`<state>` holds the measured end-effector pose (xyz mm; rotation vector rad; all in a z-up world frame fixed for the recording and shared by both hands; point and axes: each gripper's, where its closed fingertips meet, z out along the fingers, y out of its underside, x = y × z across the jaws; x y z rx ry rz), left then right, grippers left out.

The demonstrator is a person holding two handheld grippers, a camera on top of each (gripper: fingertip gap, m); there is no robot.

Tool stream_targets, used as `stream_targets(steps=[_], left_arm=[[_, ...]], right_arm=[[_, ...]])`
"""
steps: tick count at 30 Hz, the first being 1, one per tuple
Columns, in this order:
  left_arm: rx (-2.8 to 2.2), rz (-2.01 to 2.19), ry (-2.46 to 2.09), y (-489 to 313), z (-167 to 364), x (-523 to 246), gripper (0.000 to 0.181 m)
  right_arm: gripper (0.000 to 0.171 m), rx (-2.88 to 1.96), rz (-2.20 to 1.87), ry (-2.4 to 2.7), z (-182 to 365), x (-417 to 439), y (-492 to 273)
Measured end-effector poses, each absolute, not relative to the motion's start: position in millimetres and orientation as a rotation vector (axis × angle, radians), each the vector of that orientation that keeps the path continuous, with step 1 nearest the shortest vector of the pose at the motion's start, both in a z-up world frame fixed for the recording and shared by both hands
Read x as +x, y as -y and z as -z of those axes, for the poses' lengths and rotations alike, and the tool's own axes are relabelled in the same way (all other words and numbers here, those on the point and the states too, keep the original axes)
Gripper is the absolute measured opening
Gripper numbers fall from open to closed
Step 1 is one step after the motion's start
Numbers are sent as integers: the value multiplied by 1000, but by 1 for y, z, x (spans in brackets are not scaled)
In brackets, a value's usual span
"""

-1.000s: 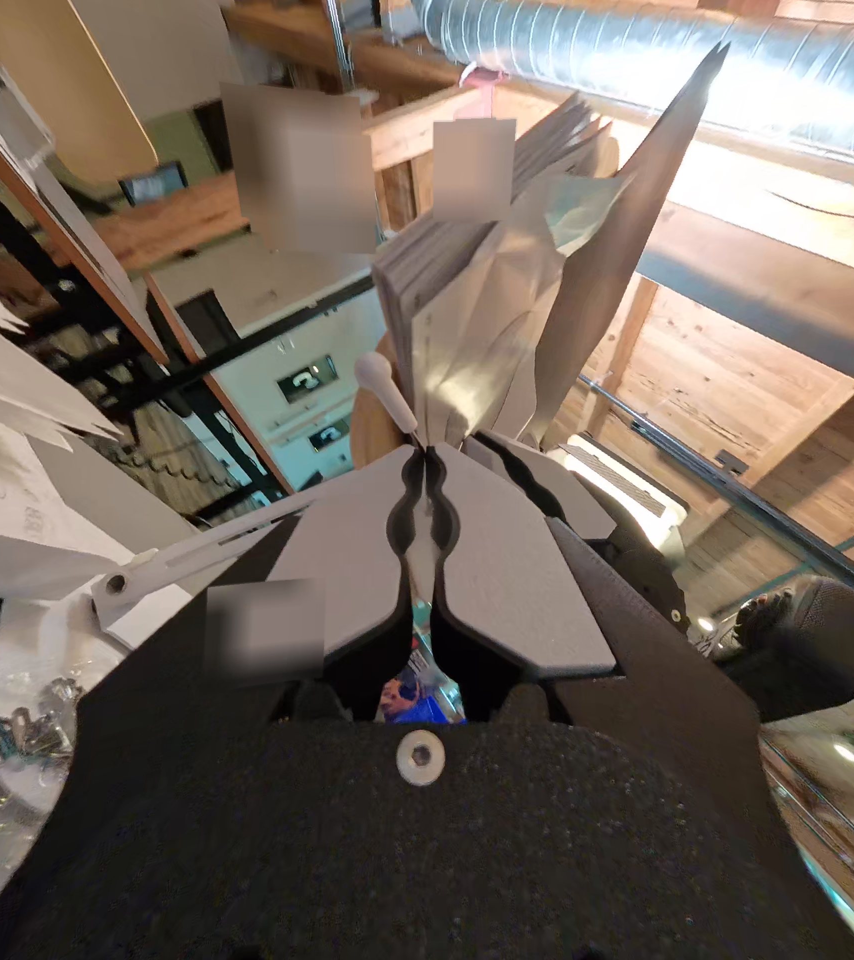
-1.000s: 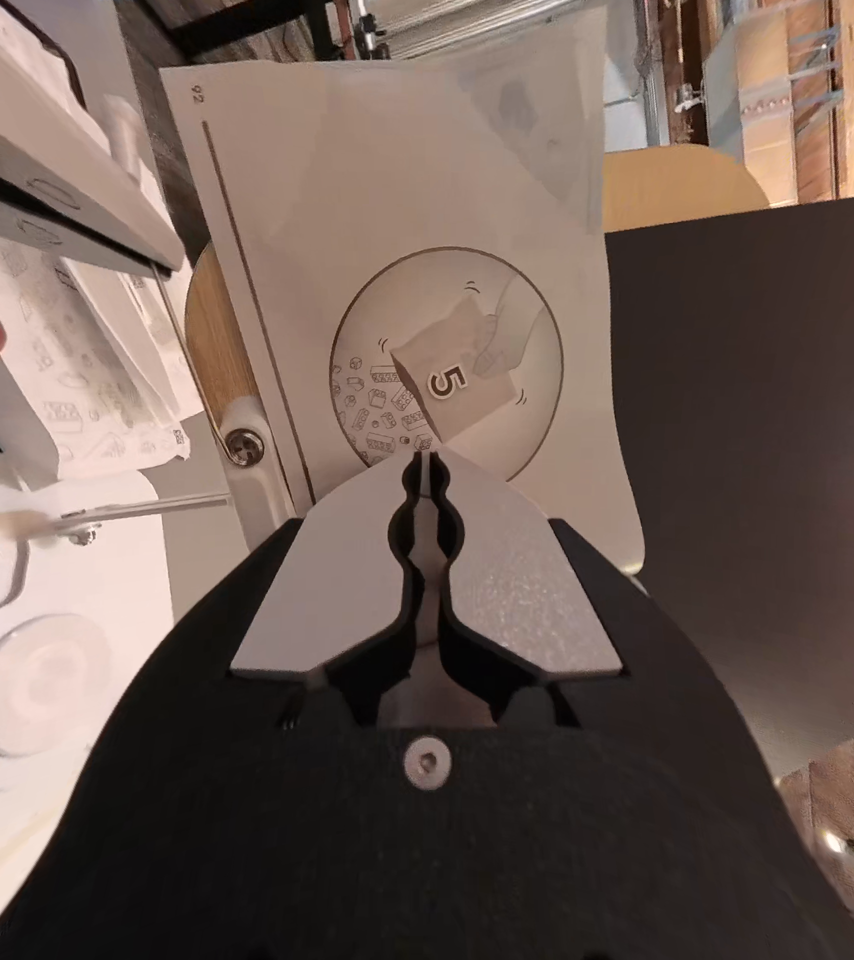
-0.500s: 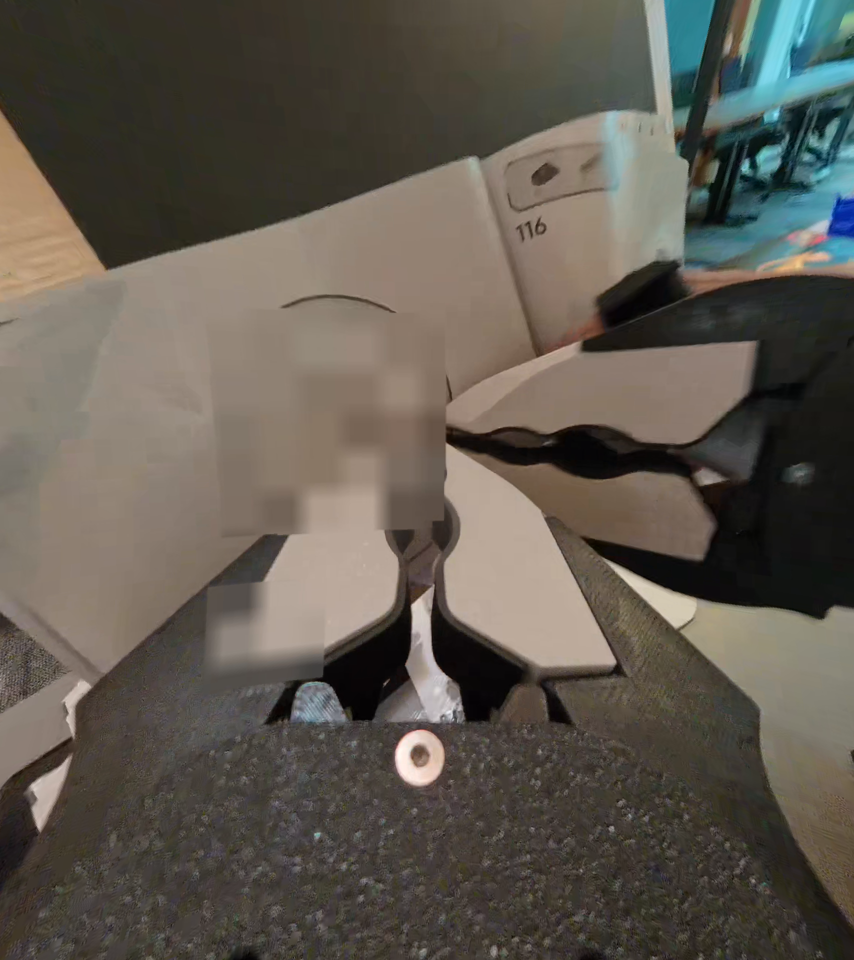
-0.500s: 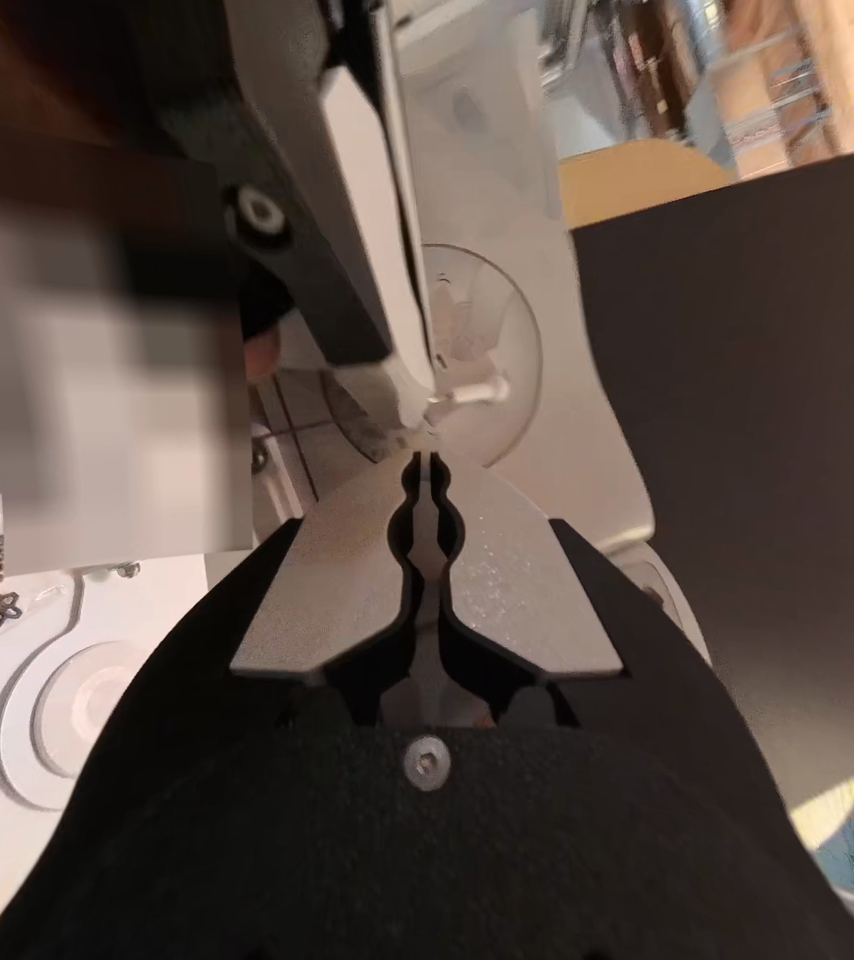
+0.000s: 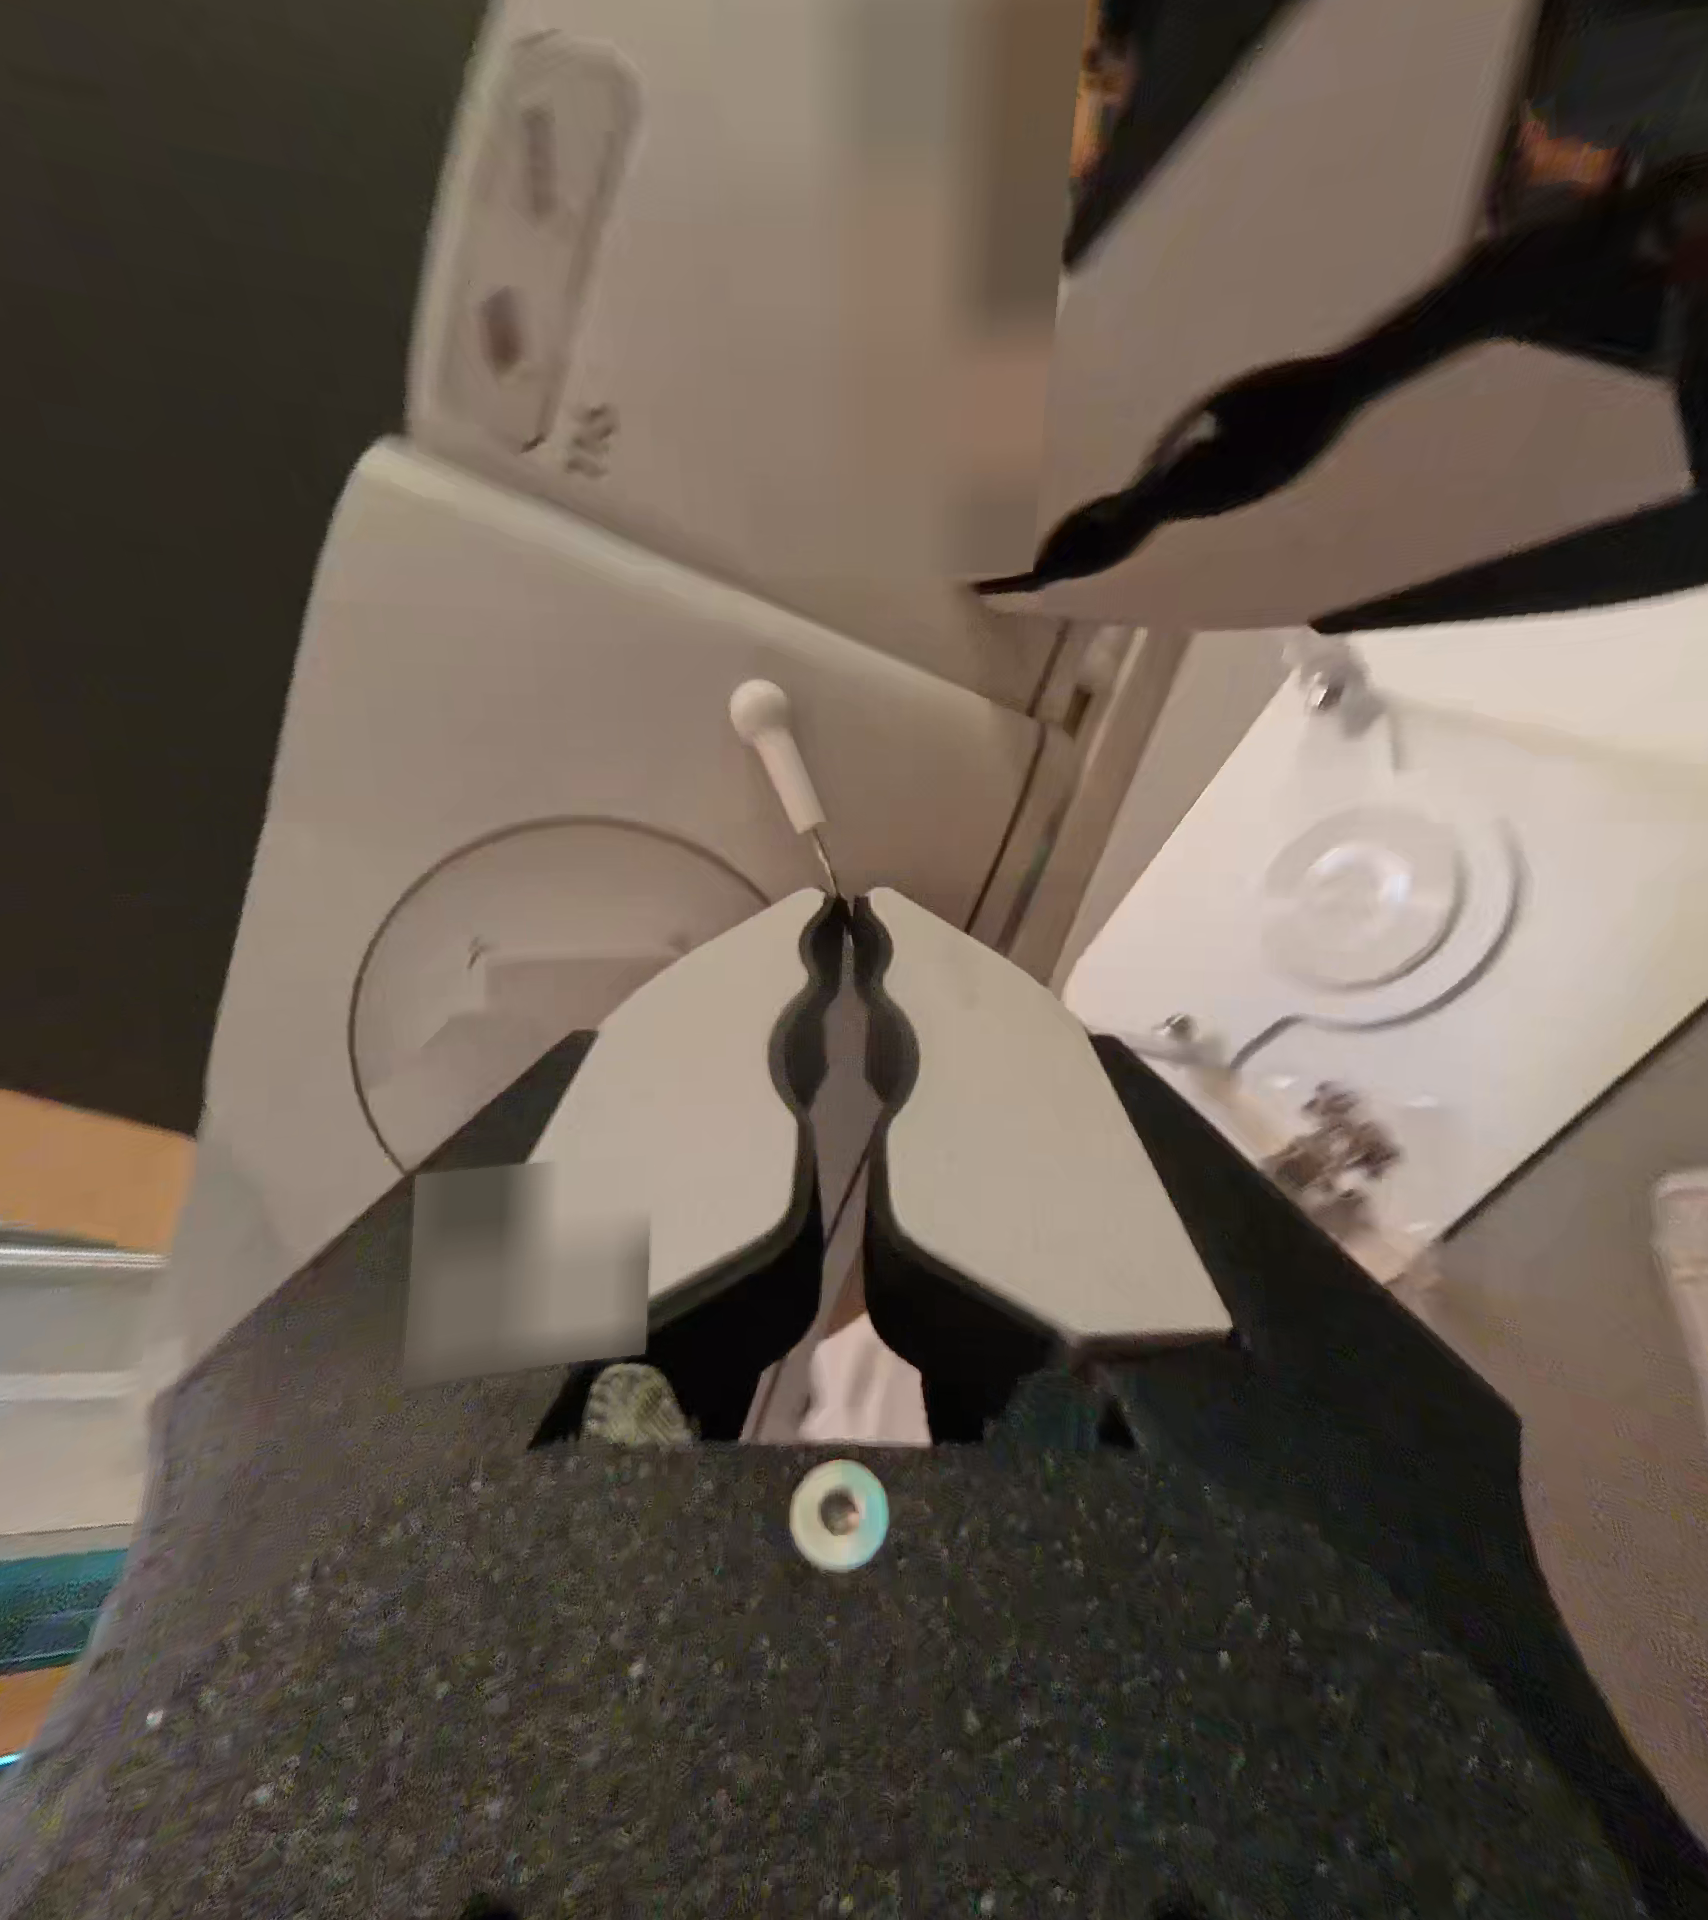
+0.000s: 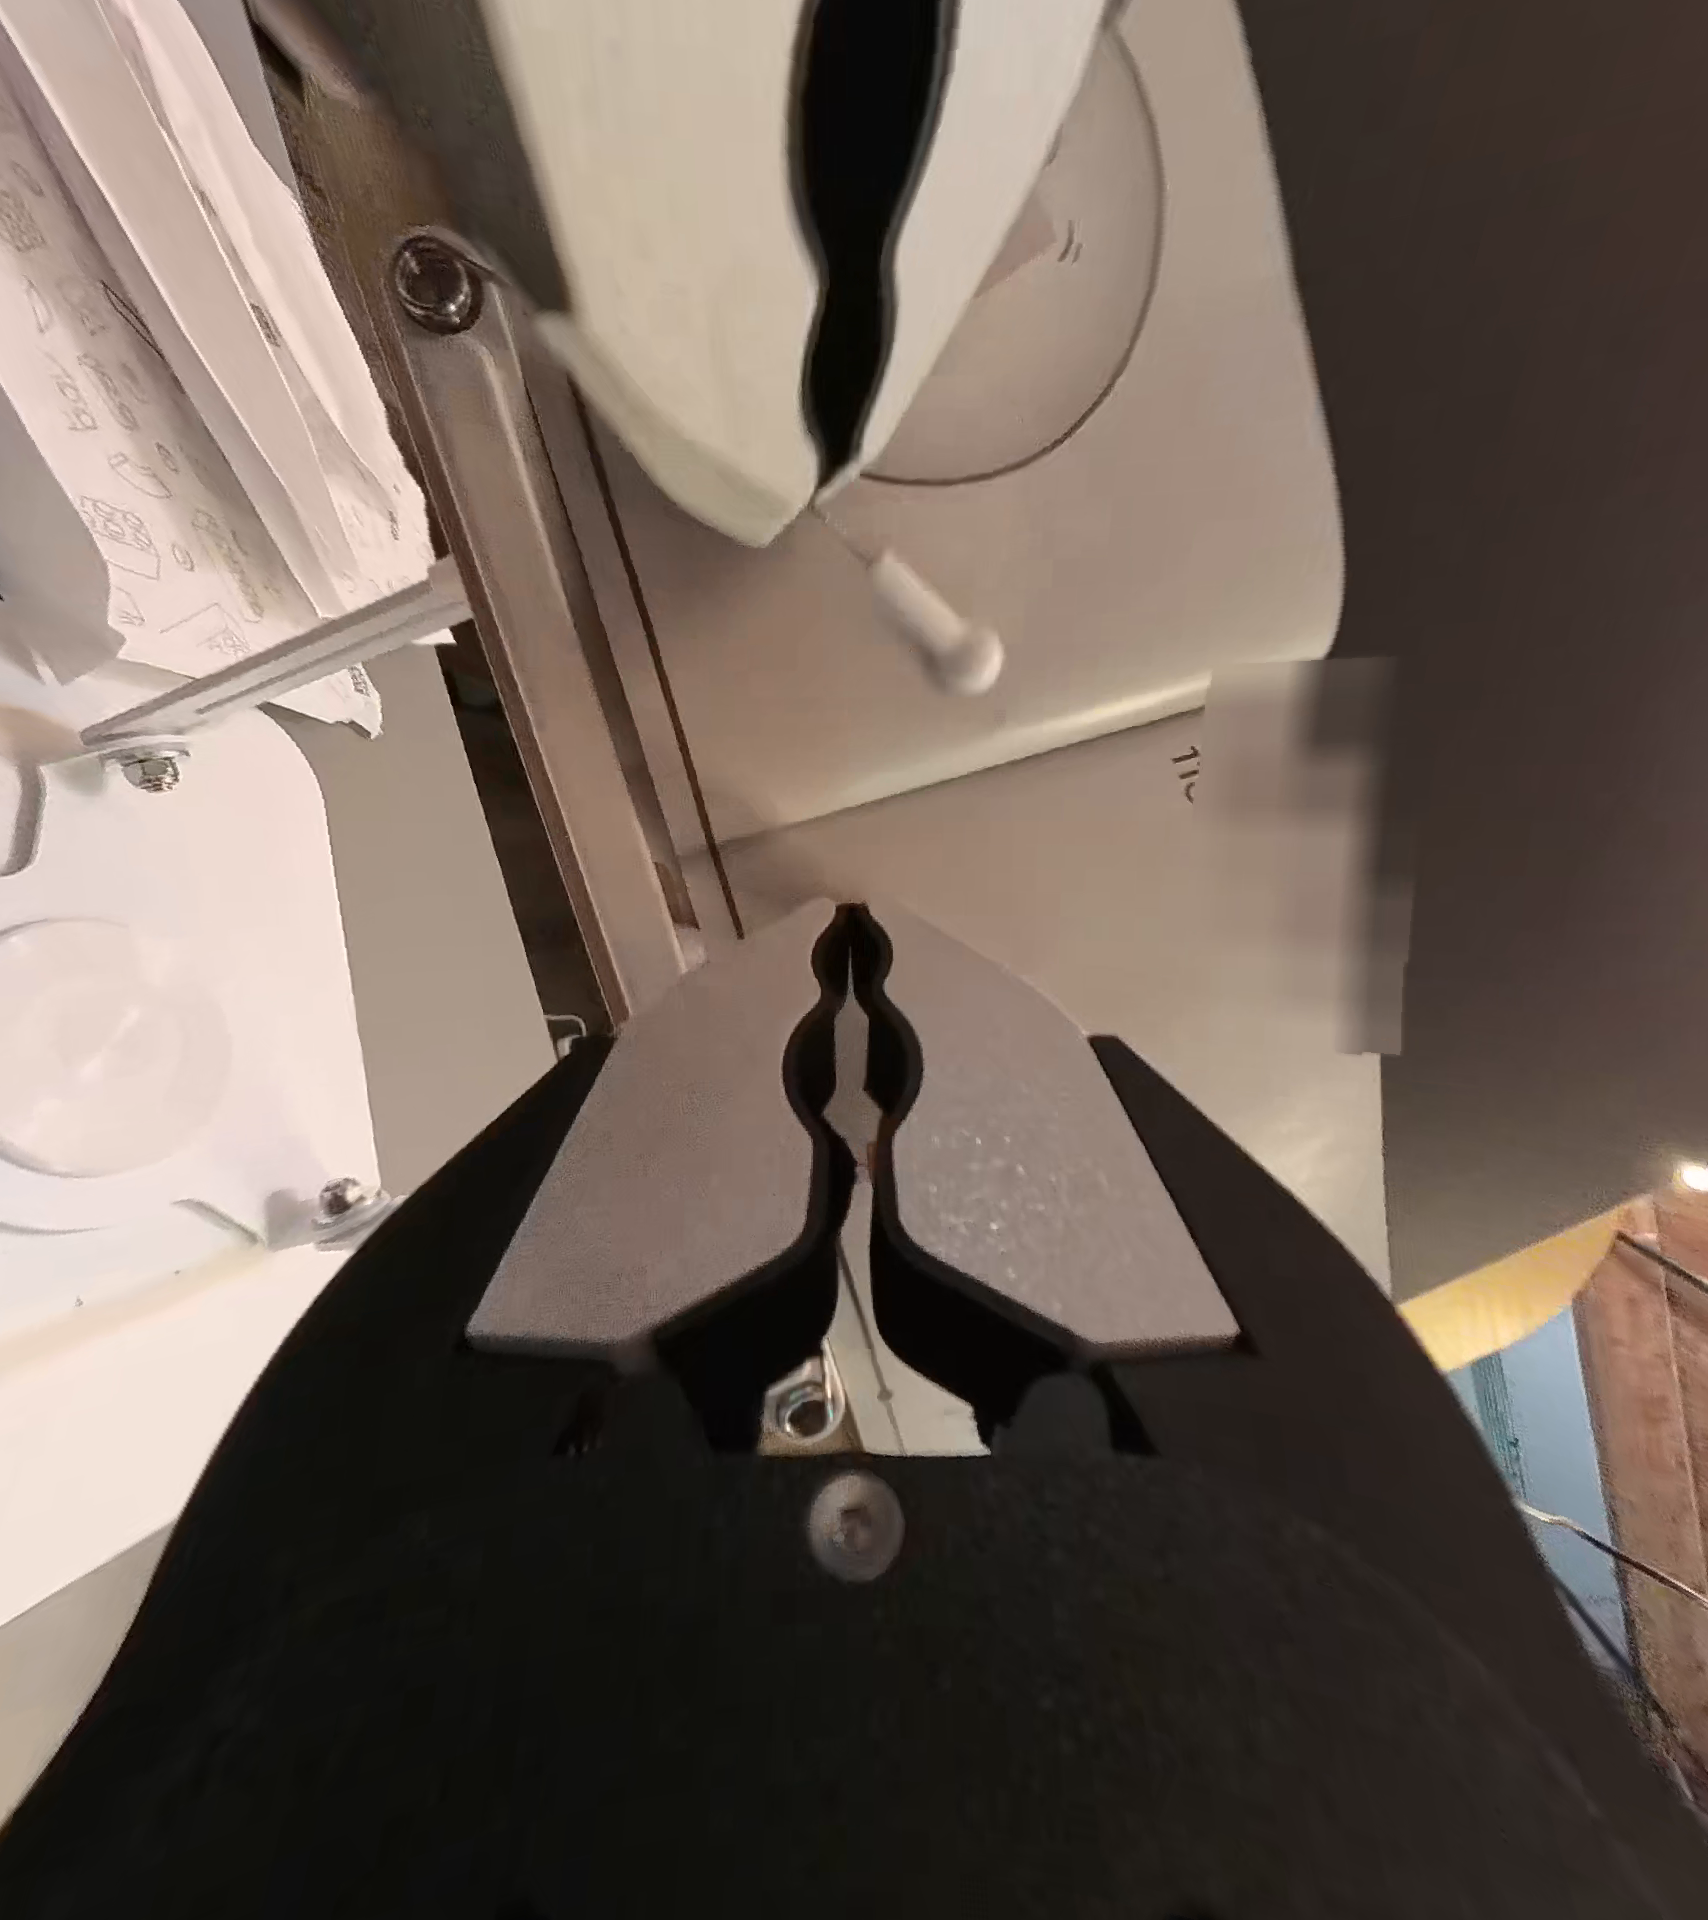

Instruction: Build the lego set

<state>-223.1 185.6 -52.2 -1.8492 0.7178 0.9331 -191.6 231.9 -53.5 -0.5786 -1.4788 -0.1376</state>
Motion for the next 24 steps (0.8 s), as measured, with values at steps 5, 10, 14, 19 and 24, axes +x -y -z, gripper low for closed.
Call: stream_targets(steps=[5,10,14,19,24], left_arm=[[-1815,-1067,-925,-189,62,-217,1],[-1793,-1084,-969,-186,59,-217,2],[-1790,-962,-898,-184,56,-217,2],[-1835,-994,-993,-189,60,-219,2],[-1938,-964,-996,-192,64,-220,2]], right_arm=[[0,-526,183,1477,59,-196,-227],[0,-409,133,1511,60,-202,-208],[0,-374,135,1594,59,-213,-200],[0,-251,295,1601,59,-220,-196],[0,-430,218,1591,63,-207,-217]])
